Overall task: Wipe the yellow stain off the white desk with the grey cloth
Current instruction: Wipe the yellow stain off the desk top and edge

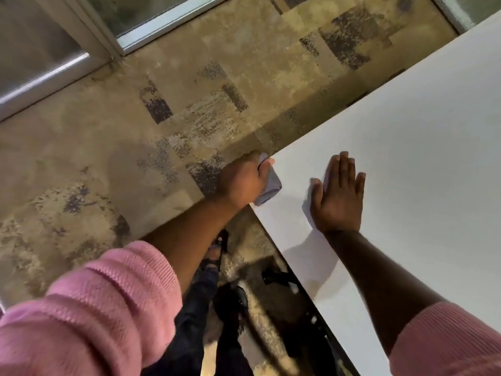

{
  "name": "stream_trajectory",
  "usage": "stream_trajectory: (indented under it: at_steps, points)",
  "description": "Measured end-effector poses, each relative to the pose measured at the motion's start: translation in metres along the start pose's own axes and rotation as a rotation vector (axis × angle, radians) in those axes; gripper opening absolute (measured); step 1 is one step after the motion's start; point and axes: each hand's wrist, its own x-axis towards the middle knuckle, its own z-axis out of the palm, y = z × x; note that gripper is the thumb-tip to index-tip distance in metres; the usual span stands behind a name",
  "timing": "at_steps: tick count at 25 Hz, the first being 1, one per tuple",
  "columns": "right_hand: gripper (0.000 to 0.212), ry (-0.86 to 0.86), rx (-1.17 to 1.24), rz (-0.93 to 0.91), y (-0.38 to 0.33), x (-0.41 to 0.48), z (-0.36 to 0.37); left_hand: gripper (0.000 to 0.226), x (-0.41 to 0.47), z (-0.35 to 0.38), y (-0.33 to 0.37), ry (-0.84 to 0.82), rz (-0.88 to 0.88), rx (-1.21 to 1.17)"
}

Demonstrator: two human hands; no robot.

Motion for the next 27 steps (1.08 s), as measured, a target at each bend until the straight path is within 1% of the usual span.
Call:
stream_trajectory:
  at_steps: [1, 2, 3, 5, 7, 9, 13, 15, 17, 19, 21, 24, 26, 27]
  points:
    - [0.074, 0.013, -0.003, -0.009, 0.001, -0.001, 0.002, 0.055, 0.004, -0.001, 0.0, -0.033, -0.023, -0.028]
    - [0.074, 0.026, -0.011, -0.017, 0.003, -0.001, 0.003, 0.053, 0.003, 0.003, -0.001, -0.024, -0.044, -0.045]
    - [0.074, 0.035, -0.026, -0.022, 0.005, -0.002, 0.005, 0.05, -0.003, 0.008, -0.002, 0.026, -0.072, -0.053]
    - [0.074, 0.054, -0.043, -0.03, 0.008, -0.001, 0.01, 0.047, -0.027, 0.019, 0.0, 0.208, -0.139, -0.108]
    - [0.075, 0.073, -0.048, -0.038, 0.008, 0.002, 0.012, 0.047, -0.055, 0.034, 0.008, 0.368, -0.223, -0.257]
    - [0.075, 0.084, -0.039, -0.045, 0.008, 0.002, 0.012, 0.052, -0.077, 0.05, 0.017, 0.428, -0.315, -0.417]
    - [0.076, 0.126, -0.048, -0.048, 0.006, 0.0, 0.014, 0.057, -0.06, 0.04, 0.022, 0.409, -0.447, -0.692]
    - [0.076, 0.128, -0.046, -0.047, 0.006, 0.002, 0.013, 0.058, -0.062, 0.043, 0.029, 0.408, -0.501, -0.726]
    - [0.077, 0.133, -0.052, -0.038, 0.007, 0.002, 0.013, 0.06, -0.093, 0.069, 0.049, 0.448, -0.498, -0.723]
    - [0.076, 0.139, -0.057, -0.041, 0.008, 0.002, 0.014, 0.063, -0.153, 0.11, 0.088, 0.481, -0.459, -0.773]
    - [0.076, 0.13, -0.052, -0.044, 0.009, 0.003, 0.015, 0.066, -0.219, 0.148, 0.132, 0.4, -0.471, -0.868]
    - [0.075, 0.144, -0.055, -0.042, 0.008, 0.003, 0.015, 0.068, -0.284, 0.178, 0.18, 0.231, -0.551, -0.882]
    - [0.075, 0.155, -0.05, -0.044, 0.008, 0.003, 0.014, 0.074, -0.278, 0.175, 0.178, 0.221, -0.542, -0.935]
    - [0.074, 0.157, -0.048, -0.047, 0.008, 0.003, 0.014, 0.076, -0.263, 0.167, 0.168, 0.26, -0.509, -0.971]
